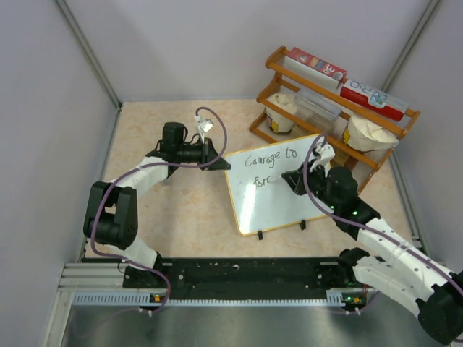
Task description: Write a sentence on the whiteboard
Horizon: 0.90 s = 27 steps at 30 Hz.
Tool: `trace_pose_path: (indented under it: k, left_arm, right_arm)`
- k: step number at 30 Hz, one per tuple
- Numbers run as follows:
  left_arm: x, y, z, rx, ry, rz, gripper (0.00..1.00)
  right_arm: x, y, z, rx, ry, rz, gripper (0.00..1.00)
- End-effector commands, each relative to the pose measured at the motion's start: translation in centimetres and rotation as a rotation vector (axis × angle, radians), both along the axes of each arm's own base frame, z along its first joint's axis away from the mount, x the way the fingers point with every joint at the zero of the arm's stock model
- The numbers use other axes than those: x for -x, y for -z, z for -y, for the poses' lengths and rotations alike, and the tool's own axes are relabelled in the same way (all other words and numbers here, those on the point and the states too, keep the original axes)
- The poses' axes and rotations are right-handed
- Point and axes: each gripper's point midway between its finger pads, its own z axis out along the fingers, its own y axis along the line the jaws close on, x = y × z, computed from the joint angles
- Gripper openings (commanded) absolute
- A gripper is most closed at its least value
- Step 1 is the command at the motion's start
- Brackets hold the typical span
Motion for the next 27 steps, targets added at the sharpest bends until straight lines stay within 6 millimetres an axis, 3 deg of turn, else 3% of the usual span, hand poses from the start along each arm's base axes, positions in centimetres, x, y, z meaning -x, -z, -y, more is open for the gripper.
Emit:
trace_pose_path:
  k: [1, 11, 27]
  left_arm:
    - [1.1, 4.6, 0.6, -0.124, 0.051, 0.066, 0.00]
    - [1.1, 4.6, 0.6, -0.125, 0.050, 0.068, 0.00]
    - [1.0, 4.6, 0.5, -0.128, 0.049, 0.073, 0.00]
  right_arm:
    - [0.4, 0.7, 0.5, 0.020, 0.006, -0.009, 0.00]
    - [-0.3, 0.3, 1.3, 0.024, 0.063, 0.020, 0.00]
    - [-1.6, -2.8, 0.8, -0.016, 0.081, 0.081, 0.00]
